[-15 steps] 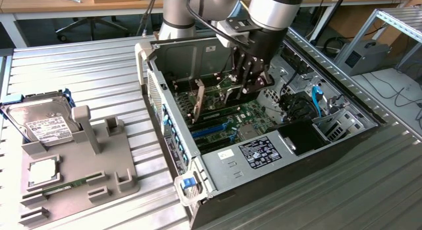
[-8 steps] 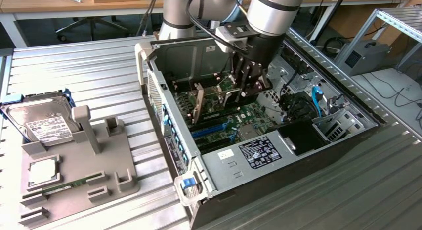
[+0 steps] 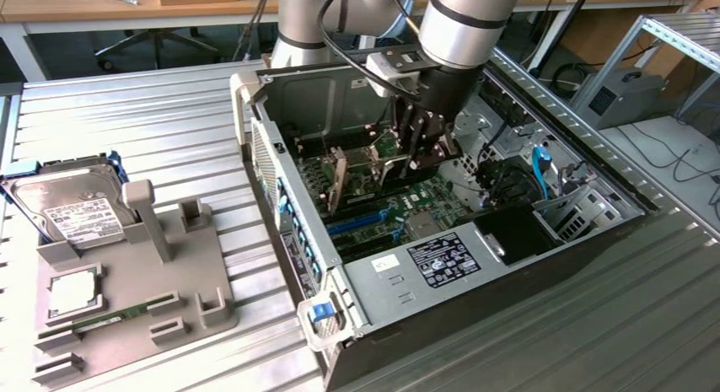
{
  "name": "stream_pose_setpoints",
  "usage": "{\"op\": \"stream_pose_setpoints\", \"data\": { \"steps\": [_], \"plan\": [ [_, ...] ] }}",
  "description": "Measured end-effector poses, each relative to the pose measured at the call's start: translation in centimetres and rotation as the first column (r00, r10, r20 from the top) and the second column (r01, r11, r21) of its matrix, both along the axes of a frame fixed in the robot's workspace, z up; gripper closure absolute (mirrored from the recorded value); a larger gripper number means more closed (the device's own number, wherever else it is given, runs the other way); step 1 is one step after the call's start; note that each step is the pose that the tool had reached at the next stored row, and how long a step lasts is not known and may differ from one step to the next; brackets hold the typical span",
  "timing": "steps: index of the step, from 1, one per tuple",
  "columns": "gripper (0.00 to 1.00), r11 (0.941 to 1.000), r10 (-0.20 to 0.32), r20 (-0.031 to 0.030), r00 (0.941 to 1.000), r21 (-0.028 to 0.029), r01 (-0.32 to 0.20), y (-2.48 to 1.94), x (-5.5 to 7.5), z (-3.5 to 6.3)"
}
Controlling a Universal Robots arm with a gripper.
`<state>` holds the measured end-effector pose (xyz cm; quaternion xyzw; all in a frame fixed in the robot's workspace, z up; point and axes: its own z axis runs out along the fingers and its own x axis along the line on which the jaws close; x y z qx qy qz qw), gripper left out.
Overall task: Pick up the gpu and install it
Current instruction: 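Insert the gpu into the slot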
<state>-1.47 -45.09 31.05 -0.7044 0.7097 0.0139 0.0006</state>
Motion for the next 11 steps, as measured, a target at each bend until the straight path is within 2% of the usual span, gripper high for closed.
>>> {"op": "stream_pose_setpoints", "data": {
  "steps": [3, 4, 5, 6, 11],
  "plan": [
    [0.73, 1.0000, 0.000, -0.0001, 1.0000, 0.0001, 0.000, 0.00, -0.4, 0.00],
    [0.73, 1.0000, 0.000, 0.0014, 1.0000, 0.0000, 0.000, 0.00, -1.0, 0.00],
    [0.73, 1.0000, 0.000, 0.0154, 0.9999, 0.0002, 0.000, -0.03, -1.3, -0.38],
    [0.73, 1.0000, 0.000, 0.0158, 0.9999, 0.0001, 0.000, -0.06, -1.4, -1.26],
    [0.73, 1.0000, 0.000, 0.0159, 0.9999, 0.0000, 0.000, -0.06, -1.5, -1.40]
  ]
}}
